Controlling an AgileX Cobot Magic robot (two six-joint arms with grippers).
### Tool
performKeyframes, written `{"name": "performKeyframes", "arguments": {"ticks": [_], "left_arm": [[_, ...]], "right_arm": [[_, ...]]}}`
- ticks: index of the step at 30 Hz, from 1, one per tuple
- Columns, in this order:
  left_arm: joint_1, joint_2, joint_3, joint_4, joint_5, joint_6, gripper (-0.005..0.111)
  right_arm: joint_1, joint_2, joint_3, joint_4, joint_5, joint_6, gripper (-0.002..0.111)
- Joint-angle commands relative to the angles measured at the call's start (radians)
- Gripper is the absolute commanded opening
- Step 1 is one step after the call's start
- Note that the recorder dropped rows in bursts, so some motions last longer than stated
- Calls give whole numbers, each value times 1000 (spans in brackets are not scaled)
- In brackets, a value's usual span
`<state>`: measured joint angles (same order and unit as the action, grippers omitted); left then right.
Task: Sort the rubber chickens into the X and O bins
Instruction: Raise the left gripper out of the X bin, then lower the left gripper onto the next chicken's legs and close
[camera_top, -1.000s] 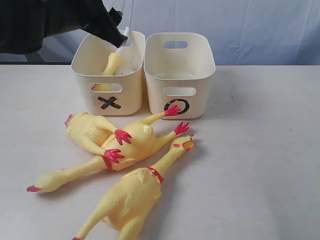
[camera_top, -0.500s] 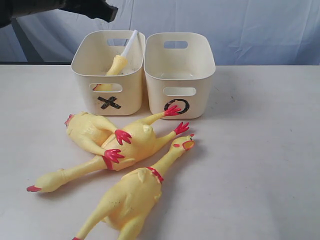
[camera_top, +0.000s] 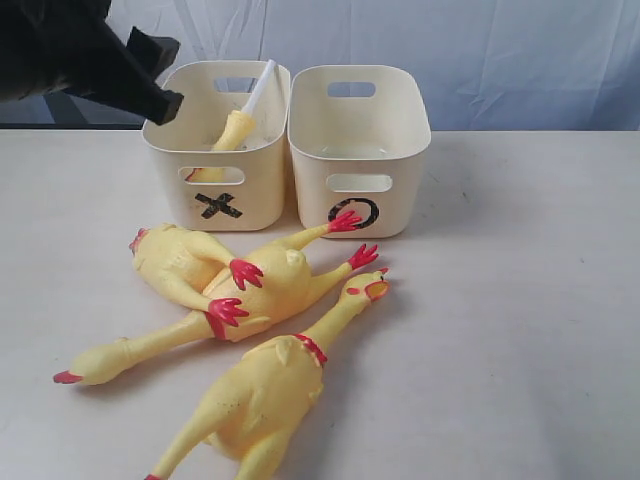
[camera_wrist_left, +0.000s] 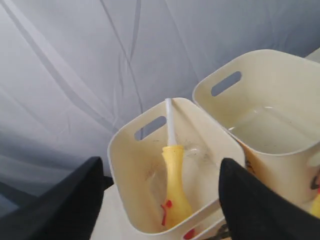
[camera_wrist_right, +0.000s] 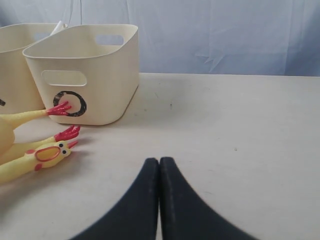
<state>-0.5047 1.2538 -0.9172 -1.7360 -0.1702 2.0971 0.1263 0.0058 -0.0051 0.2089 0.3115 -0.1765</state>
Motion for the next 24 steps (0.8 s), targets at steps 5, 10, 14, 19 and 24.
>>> {"name": "performKeyframes", "arguments": {"ticks": [5,10,14,19,24], "left_arm": [[-6,-61,143,102,370,8,63],[-6,-61,200,264,399,8,63],[-6,-61,232,347,401,6,63],[-6,-41,264,514,390,6,63],[-6,21,268,750,387,8,63]], "right_arm": [[3,-6,5,2,-7,-2,0],[3,-6,5,2,-7,-2,0],[3,-6,5,2,-7,-2,0],[3,-6,5,2,-7,-2,0],[3,-6,5,2,-7,-2,0]]}}
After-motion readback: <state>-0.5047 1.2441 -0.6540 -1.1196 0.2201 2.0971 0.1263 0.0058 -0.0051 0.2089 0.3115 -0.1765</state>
